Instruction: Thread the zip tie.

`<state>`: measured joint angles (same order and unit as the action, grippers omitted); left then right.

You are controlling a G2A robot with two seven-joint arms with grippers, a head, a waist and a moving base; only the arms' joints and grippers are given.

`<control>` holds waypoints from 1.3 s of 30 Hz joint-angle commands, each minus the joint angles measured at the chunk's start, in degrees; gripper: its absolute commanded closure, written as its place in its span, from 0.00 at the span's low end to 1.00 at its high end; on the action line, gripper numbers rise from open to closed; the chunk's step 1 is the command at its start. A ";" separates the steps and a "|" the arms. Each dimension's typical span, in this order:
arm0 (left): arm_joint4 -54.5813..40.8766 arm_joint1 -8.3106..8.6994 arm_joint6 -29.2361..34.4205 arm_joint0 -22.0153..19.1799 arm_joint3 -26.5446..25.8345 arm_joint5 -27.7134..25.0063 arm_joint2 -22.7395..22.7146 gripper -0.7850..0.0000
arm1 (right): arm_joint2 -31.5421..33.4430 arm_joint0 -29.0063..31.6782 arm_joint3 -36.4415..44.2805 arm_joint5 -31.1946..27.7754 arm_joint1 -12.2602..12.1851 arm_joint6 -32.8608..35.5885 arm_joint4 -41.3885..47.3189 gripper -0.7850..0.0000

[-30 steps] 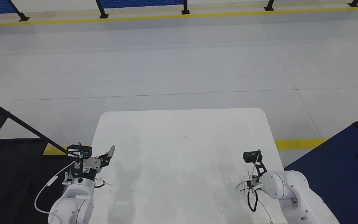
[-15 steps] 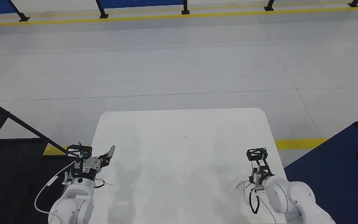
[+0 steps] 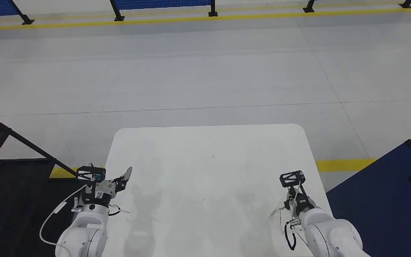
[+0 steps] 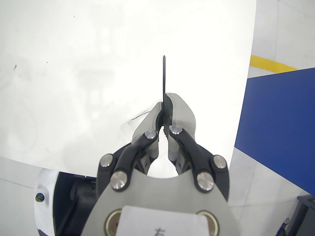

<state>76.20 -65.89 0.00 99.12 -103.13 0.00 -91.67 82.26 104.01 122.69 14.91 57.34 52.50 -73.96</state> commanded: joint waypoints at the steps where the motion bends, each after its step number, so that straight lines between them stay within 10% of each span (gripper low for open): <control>1: 0.00 0.00 0.00 0.00 0.00 0.00 0.00 0.00 | 0.32 0.69 0.44 -0.71 0.02 -0.34 -0.43 1.00; 22: 0.00 0.00 0.00 0.00 0.00 0.00 0.00 0.00 | -2.82 -4.28 -4.39 -4.45 1.07 8.95 -0.87 1.00; 39: 0.00 0.00 0.00 0.00 0.00 0.00 0.00 0.00 | 13.48 -4.73 -9.29 -22.25 0.59 17.88 46.89 1.00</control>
<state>76.20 -65.89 0.00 99.12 -103.13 0.00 -91.67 95.39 99.80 114.47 -6.26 58.01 68.53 -31.53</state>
